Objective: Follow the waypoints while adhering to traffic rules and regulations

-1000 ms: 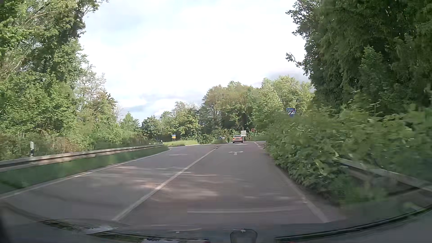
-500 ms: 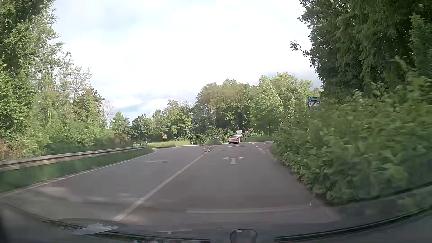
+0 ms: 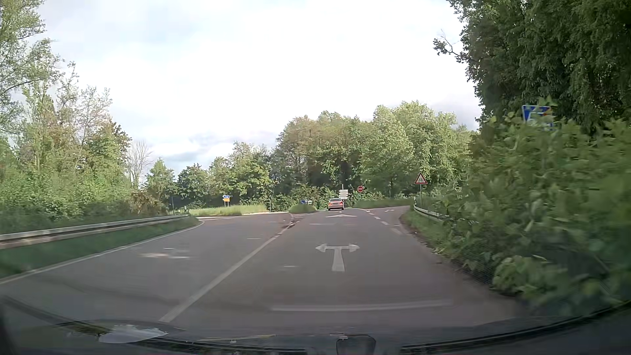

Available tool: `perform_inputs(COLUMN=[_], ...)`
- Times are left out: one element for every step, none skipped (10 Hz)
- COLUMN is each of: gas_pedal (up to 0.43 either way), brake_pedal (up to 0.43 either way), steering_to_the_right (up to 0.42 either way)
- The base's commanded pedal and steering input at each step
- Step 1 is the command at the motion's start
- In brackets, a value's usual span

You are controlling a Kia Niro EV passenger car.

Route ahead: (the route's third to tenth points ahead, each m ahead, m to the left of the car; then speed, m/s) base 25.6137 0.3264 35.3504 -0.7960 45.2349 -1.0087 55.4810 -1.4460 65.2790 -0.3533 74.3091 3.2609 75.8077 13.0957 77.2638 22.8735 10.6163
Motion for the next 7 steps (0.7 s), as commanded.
perform_inputs(gas_pedal=[0.028, 0.028, 0.028, 0.028, 0.028, 0.028, 0.028], brake_pedal=[0.000, 0.000, 0.000, 0.000, 0.000, 0.000, 0.000], steering_to_the_right=[0.015, 0.015, 0.015, 0.015, 0.015, 0.015, 0.015])
